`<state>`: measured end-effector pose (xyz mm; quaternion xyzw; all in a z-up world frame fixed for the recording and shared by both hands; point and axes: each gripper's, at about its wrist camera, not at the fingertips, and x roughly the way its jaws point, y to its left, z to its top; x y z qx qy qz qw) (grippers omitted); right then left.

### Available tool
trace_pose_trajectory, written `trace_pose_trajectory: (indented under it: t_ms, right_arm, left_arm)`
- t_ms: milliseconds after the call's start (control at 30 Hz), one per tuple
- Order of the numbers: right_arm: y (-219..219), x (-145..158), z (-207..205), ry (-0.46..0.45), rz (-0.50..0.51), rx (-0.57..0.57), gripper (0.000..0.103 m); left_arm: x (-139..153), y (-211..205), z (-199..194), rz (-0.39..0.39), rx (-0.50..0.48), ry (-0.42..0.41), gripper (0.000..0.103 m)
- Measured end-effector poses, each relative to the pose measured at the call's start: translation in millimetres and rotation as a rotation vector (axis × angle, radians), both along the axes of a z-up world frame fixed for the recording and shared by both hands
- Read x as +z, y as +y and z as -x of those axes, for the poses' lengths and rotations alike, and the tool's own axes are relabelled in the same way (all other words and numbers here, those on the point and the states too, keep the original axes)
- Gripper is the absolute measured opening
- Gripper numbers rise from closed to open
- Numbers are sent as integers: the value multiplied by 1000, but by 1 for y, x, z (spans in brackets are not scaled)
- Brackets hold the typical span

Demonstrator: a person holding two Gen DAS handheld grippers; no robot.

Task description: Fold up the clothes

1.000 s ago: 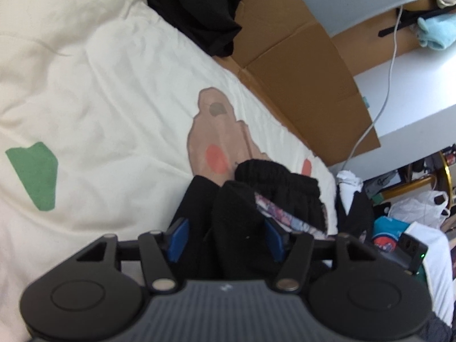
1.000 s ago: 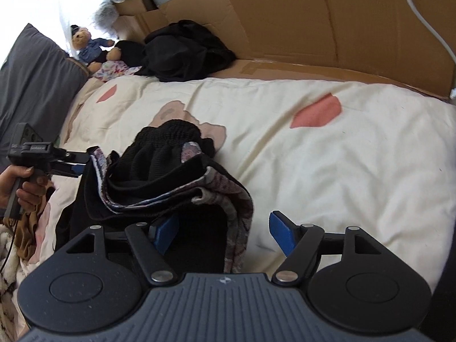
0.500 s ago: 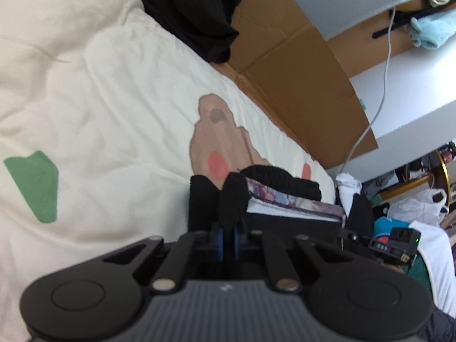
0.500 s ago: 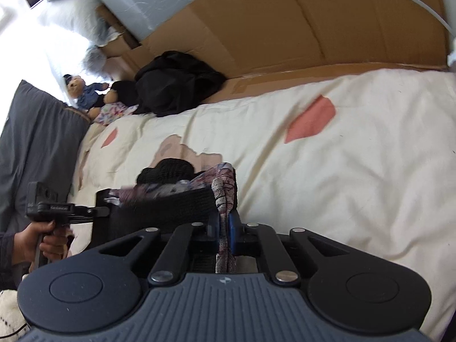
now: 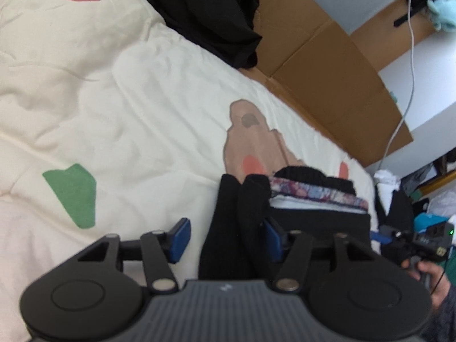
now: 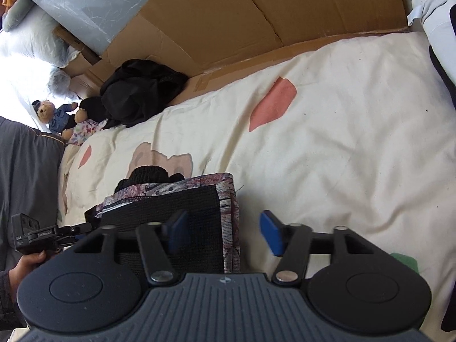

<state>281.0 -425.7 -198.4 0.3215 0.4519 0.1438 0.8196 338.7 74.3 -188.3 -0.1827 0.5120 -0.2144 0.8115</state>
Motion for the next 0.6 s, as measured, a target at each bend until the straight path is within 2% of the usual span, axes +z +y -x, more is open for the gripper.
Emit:
trace_pose_trajectory:
  t_ms: [133,267,300,333,367,400,433,600]
  right_arm:
    - [5,-10,-6,35,-10,10,69]
    - [15,-20,-12,63,-23,38,68]
    - [17,-23,-13,68,-38,40,64]
    - [17,-23,-14,69,-49,38,44]
    - [18,-22,-15,70,-58,47,33]
    - [20,-22,-17,71,-66,56,16]
    - [21,-20,-17,70,-56,66,8]
    - [26,-4,-19,43,23,91,4]
  left_arm:
    - [-1,-19,0,-53,-83,-12,62]
    - [0,-34,-4,-94,-92,-9,62]
    - [-1,-36,-6,-103,-95,5,58]
    - [-2,-39,-8,-113,-98,20,38]
    - [-3,-42,-10,-120,-102,35,26]
    - [-5,-43,-10,-116,-110,51,15]
    - [-5,-46,-11,-123,-119,65,11]
    - [8,-55,-7,-209,-101,17,7]
